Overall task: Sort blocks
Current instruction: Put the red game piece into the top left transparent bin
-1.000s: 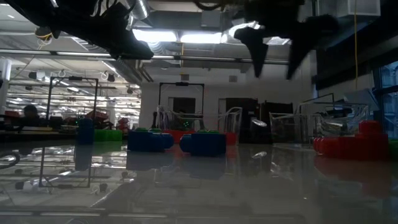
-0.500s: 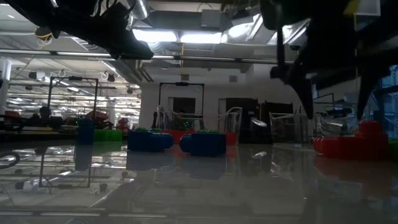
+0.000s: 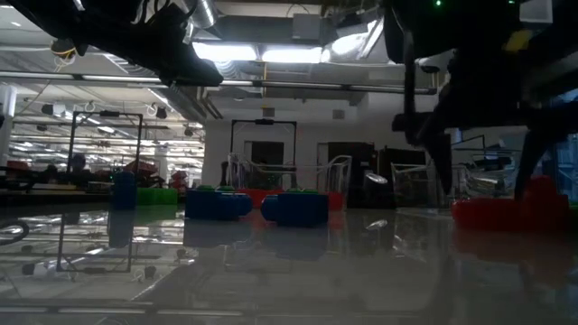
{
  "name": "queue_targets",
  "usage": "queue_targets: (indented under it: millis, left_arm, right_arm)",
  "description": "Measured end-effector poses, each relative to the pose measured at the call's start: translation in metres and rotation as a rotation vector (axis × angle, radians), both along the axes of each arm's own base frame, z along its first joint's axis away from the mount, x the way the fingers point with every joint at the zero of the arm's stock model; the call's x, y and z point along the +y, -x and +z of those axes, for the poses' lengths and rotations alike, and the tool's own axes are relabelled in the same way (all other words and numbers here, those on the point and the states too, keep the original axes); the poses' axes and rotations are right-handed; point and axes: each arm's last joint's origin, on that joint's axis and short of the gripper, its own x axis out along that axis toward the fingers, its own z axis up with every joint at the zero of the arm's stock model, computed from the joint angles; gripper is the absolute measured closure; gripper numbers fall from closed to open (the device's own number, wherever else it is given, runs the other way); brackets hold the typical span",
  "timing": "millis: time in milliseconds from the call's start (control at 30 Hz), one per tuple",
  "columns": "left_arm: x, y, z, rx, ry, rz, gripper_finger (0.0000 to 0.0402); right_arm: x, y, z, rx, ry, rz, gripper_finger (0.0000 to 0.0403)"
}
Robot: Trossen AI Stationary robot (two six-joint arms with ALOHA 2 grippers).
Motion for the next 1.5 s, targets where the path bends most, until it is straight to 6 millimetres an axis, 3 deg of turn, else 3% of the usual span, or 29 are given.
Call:
queue_targets:
  millis: [400, 733, 967, 1300, 1500]
  left_arm:
    - [0.000, 0.000, 0.000, -0.006, 0.001, 0.000, 0.0243]
    - [0.000, 0.000, 0.000, -0.005, 0.001, 0.000, 0.0243]
    - [0.000, 0.000, 0.000, -0.001, 0.007, 0.002, 0.0243]
    - [0.000, 0.000, 0.000, 0.001, -0.001, 0.000, 0.0243]
    - [0.000, 0.000, 0.000, 0.001, -0.001, 0.000, 0.0243]
  right_arm:
    - [0.001, -0.025, -0.005, -0.236, -0.023, -0.043, 0.0084]
    - [0.000, -0.028, 0.023, -0.194, -0.041, -0.220, 0.0084]
    - [-0.003, -0.022, 0.015, -0.187, -0.032, -0.385, 0.0084]
    - [-0.024, -0.015, -0.001, -0.142, -0.006, -0.479, 0.0084]
    - [-0.031, -0.018, -0.010, -0.172, -0.084, -0.512, 0.0084]
